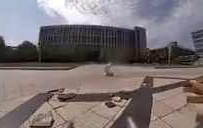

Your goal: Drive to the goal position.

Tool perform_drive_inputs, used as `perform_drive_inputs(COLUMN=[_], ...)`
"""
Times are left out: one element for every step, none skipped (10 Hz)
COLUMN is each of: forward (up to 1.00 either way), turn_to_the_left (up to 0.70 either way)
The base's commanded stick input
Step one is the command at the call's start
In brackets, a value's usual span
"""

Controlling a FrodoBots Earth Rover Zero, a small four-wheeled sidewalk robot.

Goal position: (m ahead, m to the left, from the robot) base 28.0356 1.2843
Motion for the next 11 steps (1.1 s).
perform_drive_inputs(forward=[0.70,0.70,0.70,0.70,0.70,0.70,0.70,0.70,0.70,0.70,0.70], turn_to_the_left=[0.07,0.00,0.00,0.00,0.00,0.00,0.00,0.00,-0.03,-0.18,-0.32])
